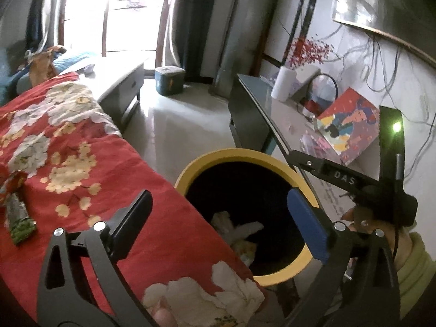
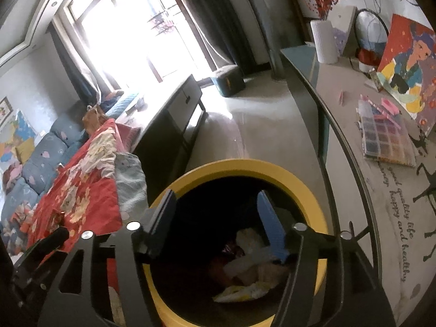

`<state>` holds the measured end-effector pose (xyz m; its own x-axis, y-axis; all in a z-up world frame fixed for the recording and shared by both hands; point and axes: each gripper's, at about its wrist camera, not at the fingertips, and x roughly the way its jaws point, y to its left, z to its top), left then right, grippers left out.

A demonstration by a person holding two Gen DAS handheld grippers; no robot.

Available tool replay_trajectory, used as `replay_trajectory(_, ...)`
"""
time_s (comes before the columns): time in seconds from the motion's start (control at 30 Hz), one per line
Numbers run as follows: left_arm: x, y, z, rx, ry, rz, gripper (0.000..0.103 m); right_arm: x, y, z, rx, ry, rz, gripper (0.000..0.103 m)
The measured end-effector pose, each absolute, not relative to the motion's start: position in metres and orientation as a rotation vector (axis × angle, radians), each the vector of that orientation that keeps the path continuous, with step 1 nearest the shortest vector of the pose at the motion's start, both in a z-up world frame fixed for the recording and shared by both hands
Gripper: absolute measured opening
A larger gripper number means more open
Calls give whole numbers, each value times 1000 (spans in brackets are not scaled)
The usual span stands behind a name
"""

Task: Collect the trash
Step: 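Open both tools over the bin to drop the two bags, then move both open tools back over the remaining trash on the bed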

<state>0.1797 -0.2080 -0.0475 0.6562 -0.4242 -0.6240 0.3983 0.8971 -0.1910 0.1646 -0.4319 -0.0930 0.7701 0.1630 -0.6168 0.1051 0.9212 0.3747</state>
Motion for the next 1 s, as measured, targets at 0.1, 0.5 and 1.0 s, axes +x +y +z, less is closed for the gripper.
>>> replay_trajectory(0.1,178,-200,-43,-52,702,-442,91,163,-428,-87,403,675,38,68)
replay_trajectory(0.5,170,-157,-26,-132,651,-362,92,151,-400,-52,358,586,91,73)
replay_trajectory(1.0,160,-97,-12,-179,578,-224,92,145,-334,-31,275,566,219,76)
